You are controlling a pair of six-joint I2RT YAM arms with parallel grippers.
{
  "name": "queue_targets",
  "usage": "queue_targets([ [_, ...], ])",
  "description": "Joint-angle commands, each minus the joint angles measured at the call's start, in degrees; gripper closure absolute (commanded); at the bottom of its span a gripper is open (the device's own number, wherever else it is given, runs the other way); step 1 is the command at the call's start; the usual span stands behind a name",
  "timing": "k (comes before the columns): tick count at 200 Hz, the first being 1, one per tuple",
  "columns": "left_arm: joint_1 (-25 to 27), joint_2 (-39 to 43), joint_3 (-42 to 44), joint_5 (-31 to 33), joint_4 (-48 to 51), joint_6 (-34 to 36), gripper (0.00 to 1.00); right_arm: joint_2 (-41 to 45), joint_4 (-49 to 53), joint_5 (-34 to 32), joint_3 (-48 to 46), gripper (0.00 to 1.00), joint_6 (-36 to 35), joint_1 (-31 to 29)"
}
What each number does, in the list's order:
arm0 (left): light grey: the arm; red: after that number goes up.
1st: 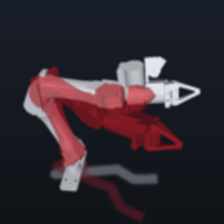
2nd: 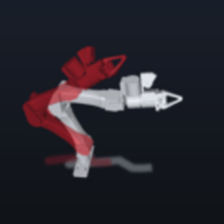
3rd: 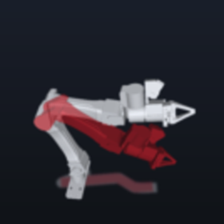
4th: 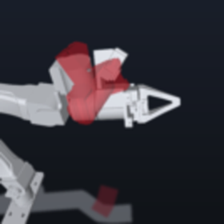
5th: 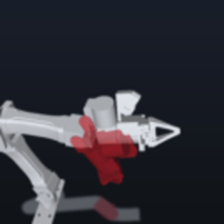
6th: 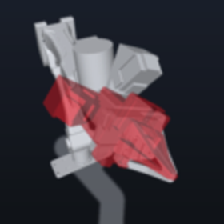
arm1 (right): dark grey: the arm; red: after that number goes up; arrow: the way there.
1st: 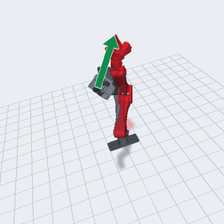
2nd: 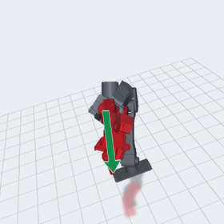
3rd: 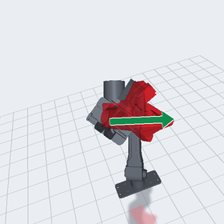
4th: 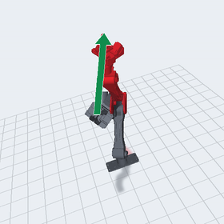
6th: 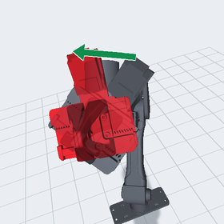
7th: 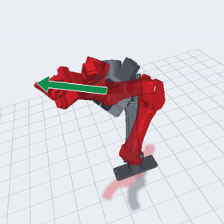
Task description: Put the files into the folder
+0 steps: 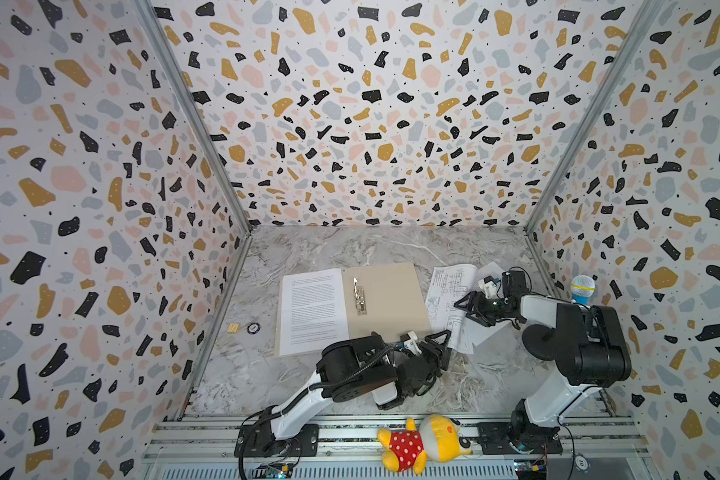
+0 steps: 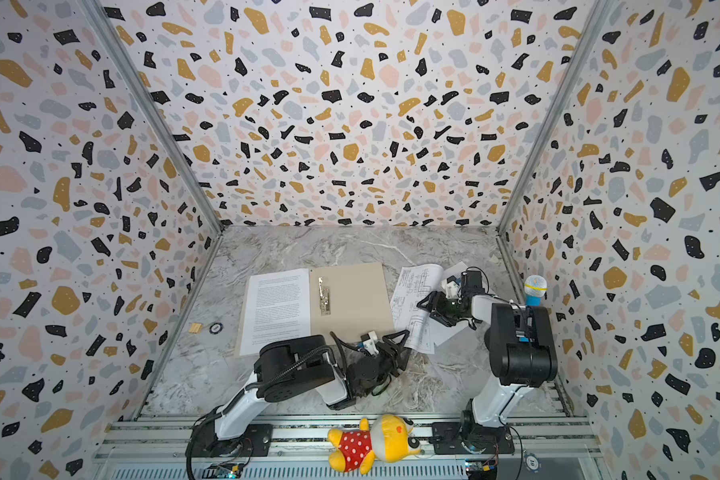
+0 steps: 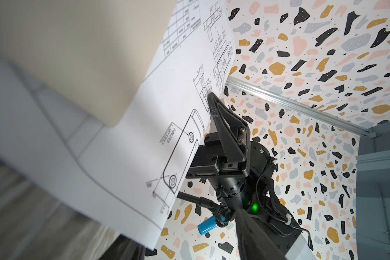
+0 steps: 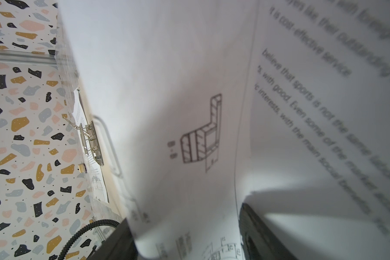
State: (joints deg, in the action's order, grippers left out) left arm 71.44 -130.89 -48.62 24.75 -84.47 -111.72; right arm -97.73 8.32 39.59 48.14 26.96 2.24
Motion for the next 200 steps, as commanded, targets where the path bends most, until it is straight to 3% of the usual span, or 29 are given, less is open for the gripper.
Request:
queue_targets([
  [1, 0.25, -0.53, -0.42, 1.82, -3.73, 0.23, 0.42, 0.99, 4.13, -3.14, -1.22, 0.31, -0.44, -0.27],
  [31, 0.26, -0.54, -0.77, 1.88, -4.04, 0.12, 0.45, 1.67, 4.62, -3.38, -1.12, 0.30, -0.68, -0.30],
  [125, 0.19, -1.10, -1.47, 2.69, -3.95, -1.22, 0.70, 3.28, 5.98, -3.65, 0.14, 0.30, -0.71, -0.22],
  [152, 0.19, -1.45, -1.65, 2.76, -4.13, -2.02, 0.82, 3.90, 6.32, -3.41, 0.75, 0.29, -0.76, -0.21],
  [182, 0.21, -1.33, -1.65, 2.86, -4.15, -2.32, 0.83, 4.29, 6.82, -3.00, 1.53, 0.28, -0.72, -0.17],
  [200, 0.19, -1.54, -1.65, 3.10, -4.29, -2.83, 0.88, 4.96, 7.11, -2.94, 2.02, 0.27, -0.74, 0.00],
])
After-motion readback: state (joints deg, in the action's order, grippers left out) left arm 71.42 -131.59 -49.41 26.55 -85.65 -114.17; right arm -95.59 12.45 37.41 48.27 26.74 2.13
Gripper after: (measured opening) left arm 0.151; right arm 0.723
